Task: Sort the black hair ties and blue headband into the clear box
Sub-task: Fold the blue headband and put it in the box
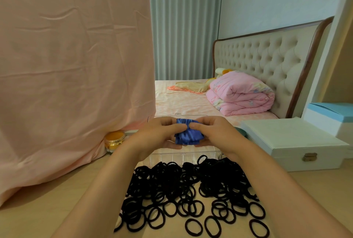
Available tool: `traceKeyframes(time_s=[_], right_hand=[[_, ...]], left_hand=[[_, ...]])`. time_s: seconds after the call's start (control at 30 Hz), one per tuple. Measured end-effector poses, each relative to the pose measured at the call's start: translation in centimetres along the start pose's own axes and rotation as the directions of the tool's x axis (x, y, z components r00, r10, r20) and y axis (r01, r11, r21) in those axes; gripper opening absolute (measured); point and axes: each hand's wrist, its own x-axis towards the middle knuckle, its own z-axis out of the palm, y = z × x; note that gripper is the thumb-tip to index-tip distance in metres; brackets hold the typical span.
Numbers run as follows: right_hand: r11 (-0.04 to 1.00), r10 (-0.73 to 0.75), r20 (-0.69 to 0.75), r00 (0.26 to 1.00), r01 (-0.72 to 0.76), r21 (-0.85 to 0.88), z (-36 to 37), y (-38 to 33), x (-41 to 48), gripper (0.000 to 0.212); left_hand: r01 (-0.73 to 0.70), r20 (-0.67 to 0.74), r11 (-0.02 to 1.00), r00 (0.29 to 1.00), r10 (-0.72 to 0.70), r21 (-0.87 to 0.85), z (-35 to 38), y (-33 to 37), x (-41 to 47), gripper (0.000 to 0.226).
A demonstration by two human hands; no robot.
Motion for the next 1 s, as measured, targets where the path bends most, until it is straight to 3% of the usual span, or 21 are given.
traceKeyframes(time_s=[0.2, 0.4, 0.57, 0.73, 0.8, 0.87, 1.0], right_hand=[[0.97, 0.099, 0.125, 0.987, -0.124, 0.21, 0.1, -0.2, -0.6, 0.026], [0.959, 0.11, 0.076, 0.991, -0.125, 0.254, 0.5, 0.0, -0.3, 0.025], [0.918, 0.106, 0.058, 0.993, -0.12, 0.378, 0.5, 0.3, 0.0, 0.023], [0.906, 0.064, 0.038, 0.997, -0.074, 0.417, 0.6, 0.4, 0.2, 0.028], [0.94, 0.037, 0.013, 0.999, -0.039, 0.339, 0.7, 0.4, 0.2, 0.035], [0.963, 0.016, 0.002, 1.0, -0.016, 0.27, 1.0, 0.3, 0.0, 0.041], [0.967, -0.005, 0.015, 1.0, 0.001, 0.255, 2.0, -0.1, -0.2, 0.027]], left_hand=[[0.0, -0.092, 1.0, 0.996, 0.0, 0.003, 0.0, -0.2, 0.0, 0.019], [-0.009, -0.063, 0.999, 0.998, 0.007, -0.03, -0.2, 0.1, -0.3, 0.022], [0.027, 0.011, 0.966, 1.0, -0.025, -0.258, -0.6, 0.1, -0.6, 0.029], [0.078, 0.011, 0.914, 0.997, -0.08, -0.397, -0.1, 0.4, -0.5, 0.019], [0.1, 0.0, 0.937, 0.994, -0.106, -0.336, 0.0, 0.4, -0.5, 0.019], [0.114, -0.018, 0.979, 0.993, -0.119, -0.167, -0.2, 0.2, -0.6, 0.011], [0.095, -0.042, 0.994, 0.995, -0.092, 0.063, -1.1, 0.0, -0.9, 0.024]])
